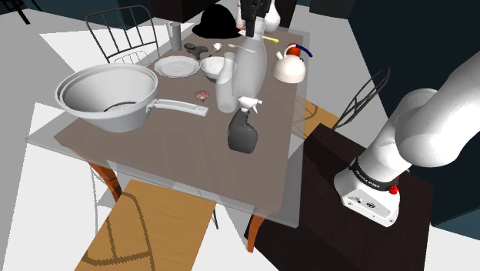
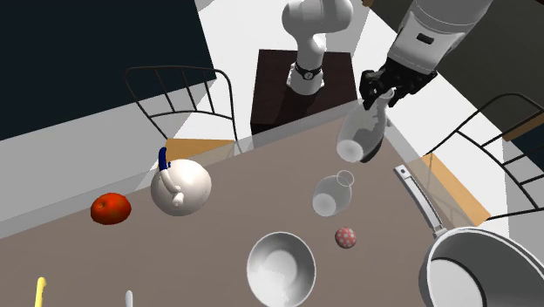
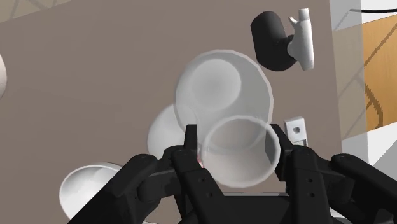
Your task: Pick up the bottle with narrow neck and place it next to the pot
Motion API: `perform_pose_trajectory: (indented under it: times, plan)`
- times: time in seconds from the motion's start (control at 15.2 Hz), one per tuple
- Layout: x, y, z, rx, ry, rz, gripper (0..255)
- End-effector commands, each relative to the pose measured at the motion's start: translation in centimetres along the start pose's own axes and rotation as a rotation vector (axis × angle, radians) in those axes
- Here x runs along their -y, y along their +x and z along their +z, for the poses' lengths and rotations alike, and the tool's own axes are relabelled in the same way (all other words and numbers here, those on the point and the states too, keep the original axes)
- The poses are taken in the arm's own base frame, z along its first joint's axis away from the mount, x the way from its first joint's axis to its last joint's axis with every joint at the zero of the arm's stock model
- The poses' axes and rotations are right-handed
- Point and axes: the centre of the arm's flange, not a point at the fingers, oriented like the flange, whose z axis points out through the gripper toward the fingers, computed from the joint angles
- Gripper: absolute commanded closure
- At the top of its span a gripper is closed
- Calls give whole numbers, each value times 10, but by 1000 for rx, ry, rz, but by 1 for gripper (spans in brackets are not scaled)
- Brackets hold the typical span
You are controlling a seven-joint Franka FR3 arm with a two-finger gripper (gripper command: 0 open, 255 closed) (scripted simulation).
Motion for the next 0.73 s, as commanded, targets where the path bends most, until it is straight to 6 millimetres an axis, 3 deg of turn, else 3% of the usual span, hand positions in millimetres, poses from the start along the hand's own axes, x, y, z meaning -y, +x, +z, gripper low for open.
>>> perform_pose_trajectory:
  times: [0.0, 0.66]
  plan:
    - [0, 0, 10, -1, 0, 0, 255]
    - [-1, 3, 63, -1, 0, 0, 255]
